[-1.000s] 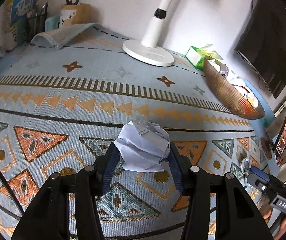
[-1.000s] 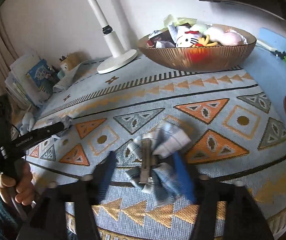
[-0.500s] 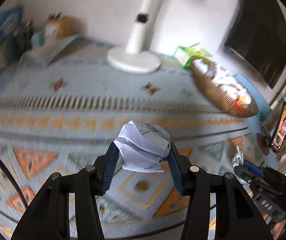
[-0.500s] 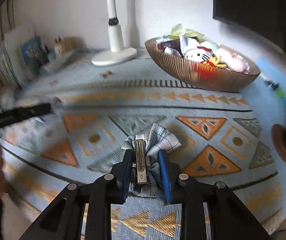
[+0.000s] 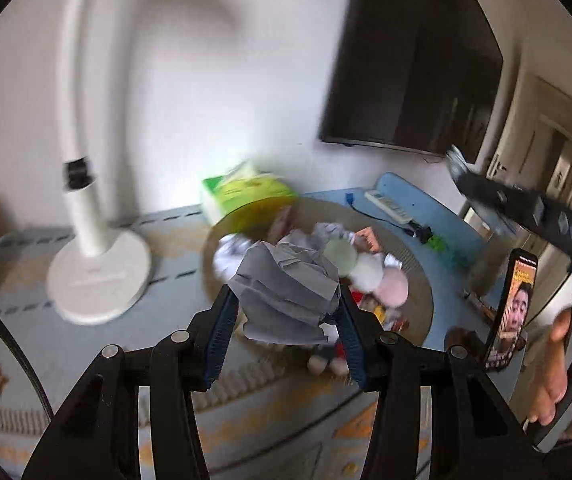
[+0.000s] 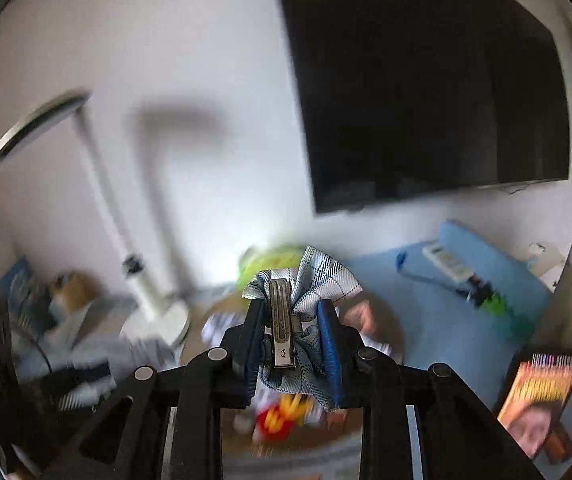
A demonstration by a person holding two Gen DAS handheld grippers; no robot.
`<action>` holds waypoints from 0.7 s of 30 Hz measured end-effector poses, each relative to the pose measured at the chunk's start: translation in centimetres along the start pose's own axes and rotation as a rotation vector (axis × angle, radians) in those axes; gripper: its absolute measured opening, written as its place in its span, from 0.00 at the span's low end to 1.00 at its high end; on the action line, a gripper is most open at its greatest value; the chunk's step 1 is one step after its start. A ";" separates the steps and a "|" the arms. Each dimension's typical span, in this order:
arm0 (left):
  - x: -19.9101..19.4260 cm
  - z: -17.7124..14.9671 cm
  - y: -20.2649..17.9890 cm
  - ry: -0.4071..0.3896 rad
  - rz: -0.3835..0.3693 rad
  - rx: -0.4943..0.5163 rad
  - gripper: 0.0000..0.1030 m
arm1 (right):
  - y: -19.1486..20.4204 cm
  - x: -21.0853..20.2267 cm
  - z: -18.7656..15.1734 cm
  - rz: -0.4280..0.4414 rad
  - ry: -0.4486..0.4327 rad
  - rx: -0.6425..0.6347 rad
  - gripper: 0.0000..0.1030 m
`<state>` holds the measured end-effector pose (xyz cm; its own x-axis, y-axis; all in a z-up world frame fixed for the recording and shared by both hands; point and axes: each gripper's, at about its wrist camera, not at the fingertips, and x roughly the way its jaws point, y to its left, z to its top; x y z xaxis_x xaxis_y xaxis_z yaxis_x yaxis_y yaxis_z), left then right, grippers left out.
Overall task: Organize objects
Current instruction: 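Lower the paper and bow cloth into the gold bowl and open both grippers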
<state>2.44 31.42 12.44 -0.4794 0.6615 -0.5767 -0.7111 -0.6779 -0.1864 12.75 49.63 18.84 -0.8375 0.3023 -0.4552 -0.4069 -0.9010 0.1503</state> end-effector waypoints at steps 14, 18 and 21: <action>4.2 -1.0 0.7 0.079 -0.002 -0.017 0.72 | -2.3 8.7 -0.5 -0.042 0.179 0.044 0.57; 0.6 -2.2 1.8 0.061 0.048 -0.033 0.72 | -1.4 6.4 -1.6 -0.037 0.180 0.031 0.57; -3.2 -3.8 3.4 0.045 0.112 -0.045 0.72 | 0.1 3.7 -2.1 0.009 0.169 0.028 0.61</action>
<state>3.47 25.75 10.67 -0.5299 0.5665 -0.6311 -0.6305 -0.7608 -0.1535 10.34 50.04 15.36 -0.7691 0.2351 -0.5943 -0.4114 -0.8937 0.1789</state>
